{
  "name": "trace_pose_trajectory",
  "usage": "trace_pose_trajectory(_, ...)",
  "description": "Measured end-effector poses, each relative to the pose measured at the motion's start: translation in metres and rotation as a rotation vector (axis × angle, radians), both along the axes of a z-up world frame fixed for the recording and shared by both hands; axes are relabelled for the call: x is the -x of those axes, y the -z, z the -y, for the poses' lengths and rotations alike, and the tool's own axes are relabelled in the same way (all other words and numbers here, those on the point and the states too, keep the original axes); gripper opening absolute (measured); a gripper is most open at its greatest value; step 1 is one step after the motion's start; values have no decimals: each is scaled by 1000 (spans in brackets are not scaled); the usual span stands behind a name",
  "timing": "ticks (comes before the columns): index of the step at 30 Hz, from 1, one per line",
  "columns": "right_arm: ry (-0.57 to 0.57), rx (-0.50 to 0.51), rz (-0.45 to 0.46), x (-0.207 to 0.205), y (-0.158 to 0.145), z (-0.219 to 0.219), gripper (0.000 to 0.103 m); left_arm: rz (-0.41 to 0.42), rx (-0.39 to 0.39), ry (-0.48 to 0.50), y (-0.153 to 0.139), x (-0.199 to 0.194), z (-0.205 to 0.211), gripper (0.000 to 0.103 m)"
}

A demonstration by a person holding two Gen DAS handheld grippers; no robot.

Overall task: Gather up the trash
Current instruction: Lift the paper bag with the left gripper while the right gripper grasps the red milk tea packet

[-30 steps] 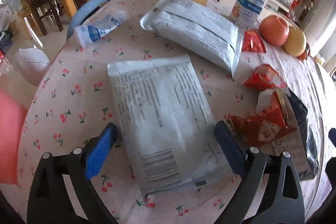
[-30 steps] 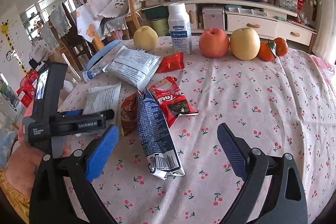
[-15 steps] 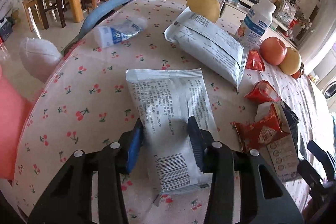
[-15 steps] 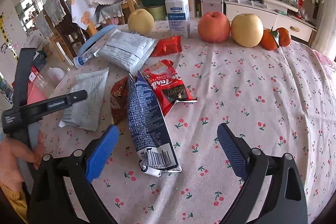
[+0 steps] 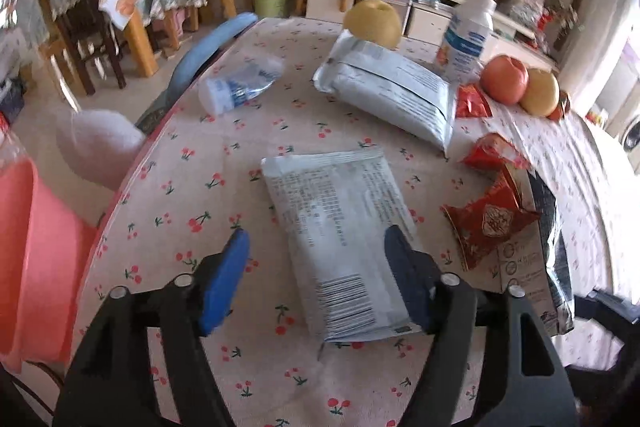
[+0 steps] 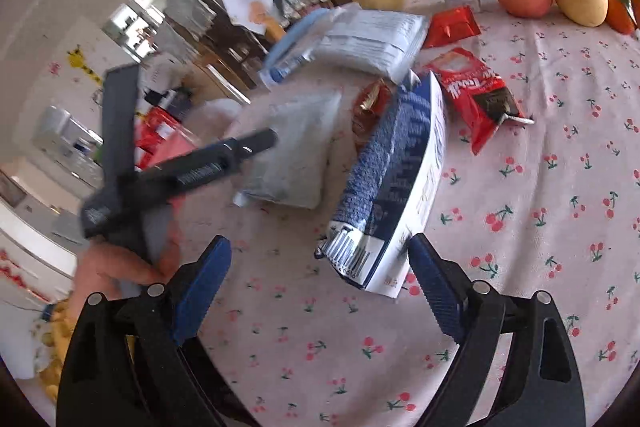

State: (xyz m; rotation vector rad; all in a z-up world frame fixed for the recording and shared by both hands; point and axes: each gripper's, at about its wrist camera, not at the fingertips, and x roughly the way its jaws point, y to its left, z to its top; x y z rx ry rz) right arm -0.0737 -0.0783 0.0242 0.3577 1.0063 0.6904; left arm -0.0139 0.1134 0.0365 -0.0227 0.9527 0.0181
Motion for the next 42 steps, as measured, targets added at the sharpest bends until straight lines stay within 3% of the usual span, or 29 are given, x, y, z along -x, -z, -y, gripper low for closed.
trace_pose_trajectory(3, 99, 17, 15, -5, -3, 21, 89, -13, -68, 42, 7, -4, 17, 82)
trace_pose_trajectory(7, 267, 121, 70, -17, -10, 48, 89, -37, -87, 58, 15, -12, 27, 82)
trace_pose_trajectory(13, 435, 272, 105, -40, -6, 70, 74, -52, -134, 54, 25, -23, 35, 91)
trace_pose_trajectory(17, 389, 388, 127, -59, 8, 49, 74, -69, -124, 45, 30, -28, 33, 95)
trace_pose_trajectory(20, 307, 453, 162, -66, 14, 24, 74, -85, -68, 35, 32, -32, 24, 96)
trace_pose_trajectory(24, 265, 453, 201, -77, 15, 10, 81, -82, -49, 33, 32, -33, 17, 95)
trace_pose_trajectory(31, 249, 384, 147, -99, 25, 12, 81, -53, -49, 56, 33, -29, 15, 93)
trace_pose_trajectory(35, 249, 324, 113, -103, 27, 22, 58, -40, -50, 68, 31, -27, 17, 84)
trace_pose_trajectory(42, 248, 341, 129, -99, 24, 19, 45, -21, -32, 79, 28, -25, 12, 74)
